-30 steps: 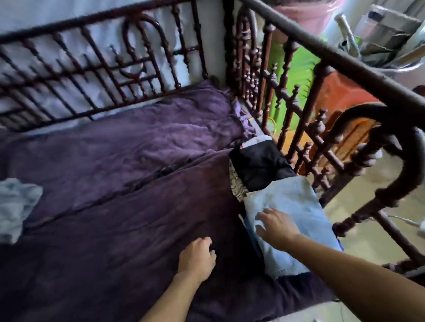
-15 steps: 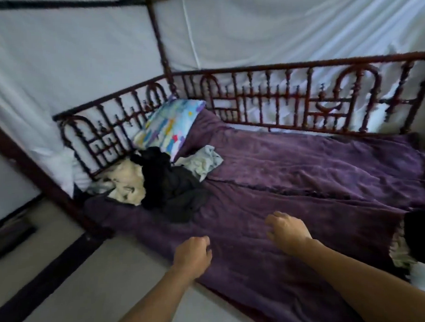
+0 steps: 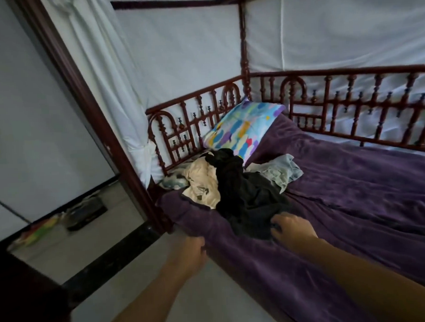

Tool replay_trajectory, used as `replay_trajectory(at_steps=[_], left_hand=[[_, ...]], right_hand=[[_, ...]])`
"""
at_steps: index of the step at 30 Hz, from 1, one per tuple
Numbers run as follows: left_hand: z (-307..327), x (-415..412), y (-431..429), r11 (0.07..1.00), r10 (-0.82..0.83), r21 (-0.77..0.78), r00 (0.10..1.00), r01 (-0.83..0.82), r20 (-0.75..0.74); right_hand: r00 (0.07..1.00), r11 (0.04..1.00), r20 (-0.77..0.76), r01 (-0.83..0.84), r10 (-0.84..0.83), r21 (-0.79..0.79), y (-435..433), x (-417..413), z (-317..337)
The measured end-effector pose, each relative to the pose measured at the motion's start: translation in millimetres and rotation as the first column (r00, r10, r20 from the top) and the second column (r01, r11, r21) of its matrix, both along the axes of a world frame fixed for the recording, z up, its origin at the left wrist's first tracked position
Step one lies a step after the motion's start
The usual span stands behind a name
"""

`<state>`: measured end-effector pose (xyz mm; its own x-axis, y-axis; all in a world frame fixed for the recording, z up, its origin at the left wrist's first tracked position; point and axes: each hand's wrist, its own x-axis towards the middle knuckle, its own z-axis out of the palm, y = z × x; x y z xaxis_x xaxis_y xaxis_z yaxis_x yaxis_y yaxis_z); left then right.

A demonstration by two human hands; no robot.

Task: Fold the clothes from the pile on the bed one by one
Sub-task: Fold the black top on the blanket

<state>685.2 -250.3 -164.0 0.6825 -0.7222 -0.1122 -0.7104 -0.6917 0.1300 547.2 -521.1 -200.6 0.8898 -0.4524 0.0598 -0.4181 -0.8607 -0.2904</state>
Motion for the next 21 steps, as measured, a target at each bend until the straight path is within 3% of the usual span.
replay_trajectory(at_steps=[8,21], left_hand=[[-18,107,-26,0.999,-0.049,-0.017,0.997,0.048,-0.062],[-52,316,-129,0.998,0.049,0.053,0.995,-0.045,-0.082]], right_hand=[[0.997,1.000,-0.071,-0.002,0.003,0.012,-21,96,-24],[0.969,0.983,-0.248,0.054,-0.008,0.177,-132,296,-95]])
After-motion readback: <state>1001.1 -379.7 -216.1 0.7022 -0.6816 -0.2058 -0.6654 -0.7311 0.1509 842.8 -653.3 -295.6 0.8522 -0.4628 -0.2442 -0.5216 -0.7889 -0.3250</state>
